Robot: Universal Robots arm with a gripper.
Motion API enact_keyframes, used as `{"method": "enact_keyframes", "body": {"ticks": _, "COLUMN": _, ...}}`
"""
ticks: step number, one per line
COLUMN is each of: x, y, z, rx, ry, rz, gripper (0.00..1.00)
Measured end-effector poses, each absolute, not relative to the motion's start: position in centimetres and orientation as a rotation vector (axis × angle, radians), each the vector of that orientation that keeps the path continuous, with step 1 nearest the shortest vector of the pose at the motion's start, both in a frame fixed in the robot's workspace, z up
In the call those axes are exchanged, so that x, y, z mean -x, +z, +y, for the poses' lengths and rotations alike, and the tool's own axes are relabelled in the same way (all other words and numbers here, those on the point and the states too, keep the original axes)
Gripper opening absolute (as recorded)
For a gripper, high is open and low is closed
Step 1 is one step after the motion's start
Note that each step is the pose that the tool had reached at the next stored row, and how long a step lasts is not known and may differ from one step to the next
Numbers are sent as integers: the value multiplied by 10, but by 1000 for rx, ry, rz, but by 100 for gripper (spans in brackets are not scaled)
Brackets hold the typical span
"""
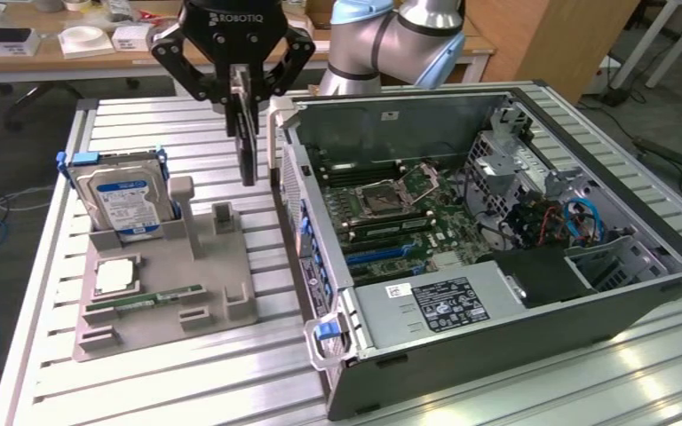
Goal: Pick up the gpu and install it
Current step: 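Pick up the gpu and move the gpu toward the slot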
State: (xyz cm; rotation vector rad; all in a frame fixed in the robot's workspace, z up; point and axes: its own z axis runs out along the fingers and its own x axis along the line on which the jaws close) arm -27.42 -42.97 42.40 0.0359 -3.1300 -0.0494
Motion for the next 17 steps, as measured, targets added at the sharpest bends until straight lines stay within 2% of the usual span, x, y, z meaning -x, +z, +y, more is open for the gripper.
{"method": "enact_keyframes", "body": {"ticks": 17, "x": 261, "y": 424, "z": -430, "rx": 24, "ry": -50, "rz": -3131, "gripper": 27}}
